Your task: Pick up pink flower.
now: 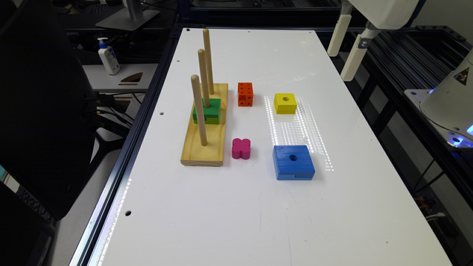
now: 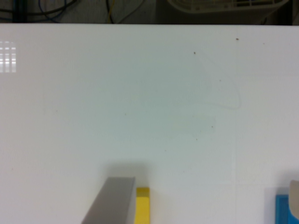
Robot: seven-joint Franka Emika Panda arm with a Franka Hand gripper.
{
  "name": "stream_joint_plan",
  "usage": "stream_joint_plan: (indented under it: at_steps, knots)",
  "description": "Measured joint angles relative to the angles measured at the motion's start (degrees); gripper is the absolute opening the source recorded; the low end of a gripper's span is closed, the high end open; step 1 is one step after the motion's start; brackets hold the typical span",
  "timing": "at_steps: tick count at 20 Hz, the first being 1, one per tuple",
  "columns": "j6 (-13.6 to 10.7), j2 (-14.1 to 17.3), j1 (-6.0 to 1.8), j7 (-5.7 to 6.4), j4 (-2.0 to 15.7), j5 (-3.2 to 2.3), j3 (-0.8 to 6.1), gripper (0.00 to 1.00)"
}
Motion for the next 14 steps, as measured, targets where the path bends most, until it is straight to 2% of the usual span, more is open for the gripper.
stream_joint_plan:
  at_steps: [3,7,10,12,14]
  knots:
    - [0.3,2.1,0.85,0.90,1.97,0.47,0.43,1.00]
    - [1.3,7.2,2.32,3.64,6.10,0.64,1.80,1.00]
    - [2.4,11.9,2.50,4.91,9.50,0.64,2.85,1.00]
    - [2.5,14.3,2.49,5.11,11.33,0.64,3.08,1.00]
    - [2.5,15.6,2.48,5.11,12.42,0.64,3.08,1.00]
